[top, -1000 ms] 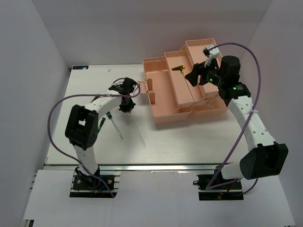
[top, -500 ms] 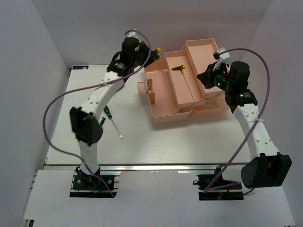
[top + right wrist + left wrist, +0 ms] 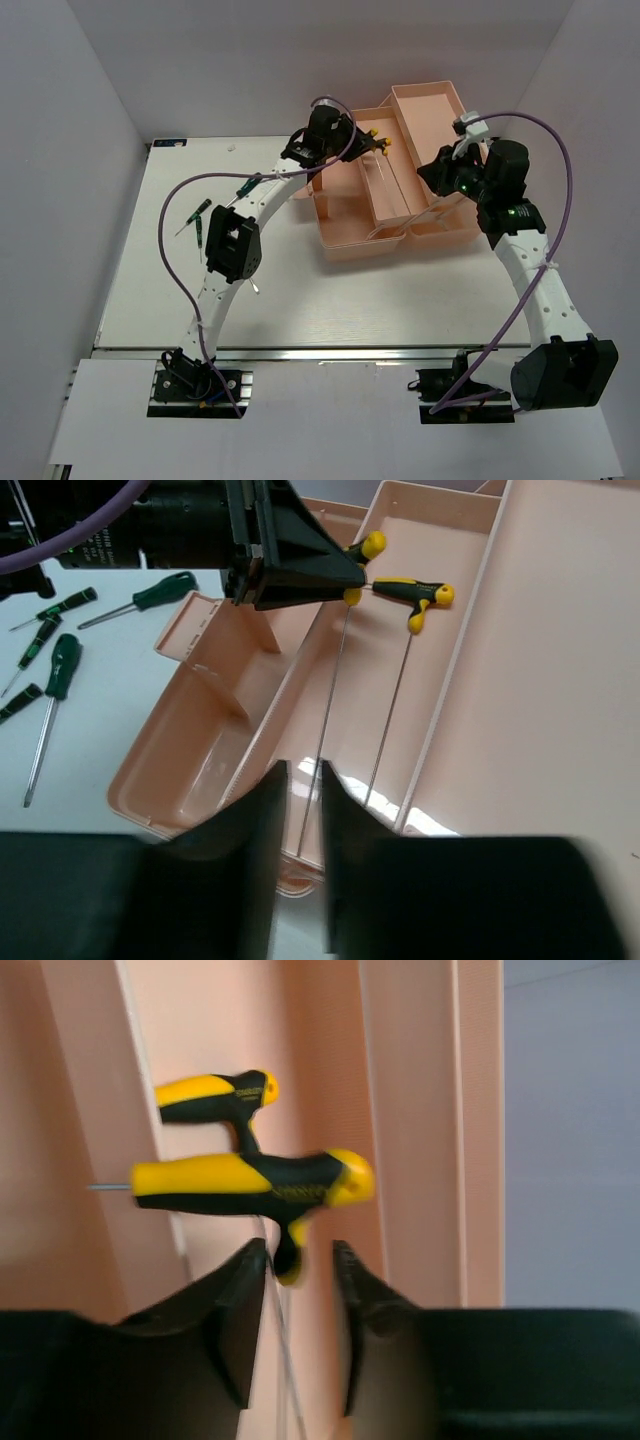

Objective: Sort the tools into containers

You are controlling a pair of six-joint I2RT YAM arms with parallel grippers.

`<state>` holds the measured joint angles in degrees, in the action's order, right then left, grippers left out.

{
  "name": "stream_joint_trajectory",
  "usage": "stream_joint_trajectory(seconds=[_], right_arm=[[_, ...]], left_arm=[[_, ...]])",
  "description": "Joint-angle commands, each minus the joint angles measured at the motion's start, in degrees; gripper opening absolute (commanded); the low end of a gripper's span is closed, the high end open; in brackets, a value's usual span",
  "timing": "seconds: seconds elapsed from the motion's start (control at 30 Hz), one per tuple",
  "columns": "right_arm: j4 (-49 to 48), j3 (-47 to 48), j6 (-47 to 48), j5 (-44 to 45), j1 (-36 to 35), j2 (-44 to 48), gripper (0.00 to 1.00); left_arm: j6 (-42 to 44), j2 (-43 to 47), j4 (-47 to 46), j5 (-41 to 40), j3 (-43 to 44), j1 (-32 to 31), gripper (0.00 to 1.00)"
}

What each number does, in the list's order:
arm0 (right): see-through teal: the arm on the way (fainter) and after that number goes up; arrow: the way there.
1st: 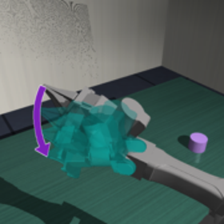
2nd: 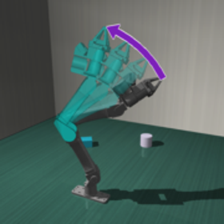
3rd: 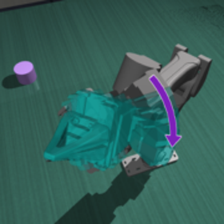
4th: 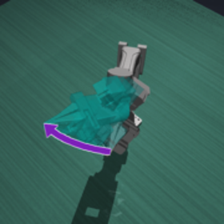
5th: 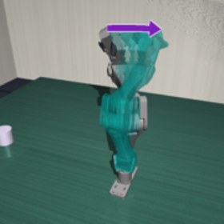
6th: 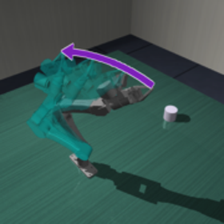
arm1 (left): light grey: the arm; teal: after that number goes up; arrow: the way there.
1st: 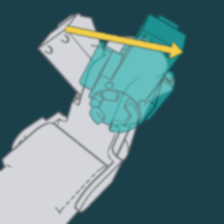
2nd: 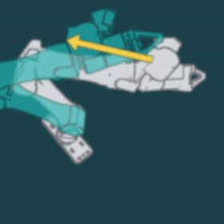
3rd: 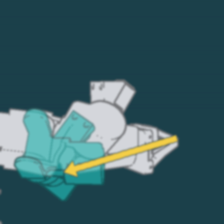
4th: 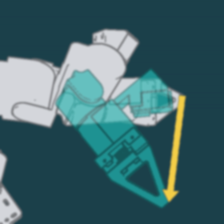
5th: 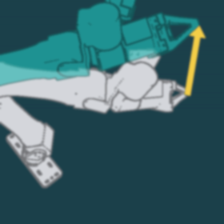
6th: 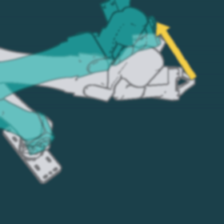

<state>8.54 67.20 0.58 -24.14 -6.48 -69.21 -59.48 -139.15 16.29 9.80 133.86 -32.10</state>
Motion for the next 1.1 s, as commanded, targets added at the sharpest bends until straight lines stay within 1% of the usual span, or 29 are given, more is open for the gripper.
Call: stream_joint_trajectory(seconds=[0.0, 0.07, 0.1, 0.13, 0.17, 0.2, 0.23, 0.27, 0.3, 0.33, 0.37, 0.4, 0.43, 0.47, 0.5, 0.53, 0.57, 0.6, 0.63, 0.7, 0.73, 0.77, 0.83, 0.87, 0.9, 0.93, 0.97, 1.0, 1.07], right_arm=[[-1.59, -0.49, 1.35, -2.65, 0.15, 1.18, 0.33], [-0.98, -0.75, 4.15, -5.81, 0.15, 1.01, 0.43], [-0.72, -0.93, 5.65, -10.09, 0.15, 1.01, 0.53], [-0.36, -1.02, 8.27, -12.66, 0.15, 1.01, 0.57], [-0.10, -1.28, 9.86, -18.17, 0.07, 0.83, 0.61], [-0.18, -1.46, 11.01, -20.66, 0.15, 0.66, 0.63], [-0.88, -1.63, 11.72, -22.77, -0.20, 0.22, 0.63], [-0.80, -1.63, 12.16, -25.58, -0.81, -0.22, 0.62], [-0.10, -0.85, 13.12, -26.39, -1.77, -0.83, 0.59], [1.21, 0.03, 17.05, -26.66, -5.17, -2.49, 0.57], [6.27, 1.26, 20.04, -23.61, -8.08, -3.47, 0.54], [8.49, 3.36, 22.69, -20.71, -11.50, -5.56, 0.48], [9.91, 3.72, 24.54, -18.16, -14.76, -6.63, 0.45], [10.10, 3.90, 25.08, -11.96, -21.58, -7.60, 0.42], [9.31, 3.90, 23.87, -8.59, -24.95, -10.13, 0.40], [8.61, 4.43, 22.11, -5.94, -29.94, -11.90, 0.40], [8.26, 5.39, 18.18, -2.61, -31.91, -13.83, 0.40], [8.34, 6.62, 15.97, -1.53, -33.75, -18.28, 0.45], [8.43, 9.94, 13.25, 0.04, -36.82, -20.94, 0.48], [8.96, 13.64, 7.20, 4.52, -39.82, -27.69, 0.54], [7.91, 14.79, 4.81, 6.72, -42.36, -29.82, 0.55], [7.12, 17.06, 3.22, 10.13, -43.43, -31.76, 0.56], [6.32, 20.23, -1.79, 14.02, -46.59, -38.43, 0.60], [6.41, 24.43, -2.94, 16.12, -47.30, -40.63, 0.62], [6.41, 26.65, -4.52, 17.62, -48.09, -45.26, 0.64], [7.28, 29.19, -7.58, 18.16, -48.88, -47.75, 0.65], [7.72, 34.44, -9.00, 18.95, -49.15, -50.03, 0.68], [8.16, 37.10, -10.32, 19.30, -49.42, -54.49, 0.69], [7.21, 41.07, -12.53, 20.00, -50.12, -57.87, 0.69]], left_arm=[[-1.16, 3.45, -2.32, -1.10, 2.81, -0.60, 0.46], [-0.38, 4.15, -2.23, -0.58, 3.24, -0.60, 0.57], [0.15, 5.37, -1.97, -0.84, 3.42, -0.60, 0.61], [0.68, 6.08, -1.27, -1.27, 3.60, -0.51, 0.63], [2.34, 6.96, -0.83, -1.45, 3.60, -0.25, 0.64], [3.31, 9.14, 0.04, -1.63, 3.60, -0.07, 0.64], [6.19, 10.47, 2.66, -3.28, 3.60, 0.10, 0.63], [8.05, 12.05, 4.43, -4.60, 3.42, 0.45, 0.56], [9.98, 13.80, 6.54, -6.44, 3.16, 0.80, 0.50], [11.65, 18.26, 11.52, -10.81, 2.29, 1.24, 0.41], [14.54, 21.09, 14.09, -12.68, 0.89, 3.07, 0.30], [15.70, 24.25, 16.20, -14.27, -4.52, 4.22, 0.13], [16.50, 32.02, 19.79, -15.42, -8.66, 5.80, 0.08], [18.42, 36.45, 20.87, -16.21, -13.67, 9.47, 0.05], [19.31, 41.11, 21.93, -16.31, -24.94, 11.68, 0.04], [19.84, 50.29, 22.46, -16.22, -30.62, 14.06, 0.06], [21.32, 54.82, 23.07, -15.96, -35.90, 18.95, 0.15], [22.47, 58.87, 24.91, -16.22, -40.48, 20.83, 0.40], [24.40, 65.61, 26.41, -16.48, -47.48, 23.72, 0.49], [25.90, 70.92, 29.66, -18.92, -52.37, 24.71, 0.61], [25.91, 73.12, 32.98, -20.16, -56.30, 24.80, 0.67], [25.65, 77.06, 34.49, -21.04, -58.08, 24.80, 0.68], [23.73, 81.12, 37.31, -23.33, -61.42, 24.89, 0.69], [23.02, 83.15, 38.10, -24.03, -64.31, 24.89, 0.69], [22.31, 87.08, 38.63, -24.65, -65.56, 24.89, 0.70], [21.17, 89.12, 39.77, -25.53, -66.70, 24.89, 0.70], [20.73, 90.97, 40.48, -25.97, -68.37, 24.98, 0.71], [20.38, 94.29, 41.61, -26.24, -68.99, 24.89, 0.72], [20.37, 97.22, 42.67, -26.50, -69.87, 24.89, 0.75]])
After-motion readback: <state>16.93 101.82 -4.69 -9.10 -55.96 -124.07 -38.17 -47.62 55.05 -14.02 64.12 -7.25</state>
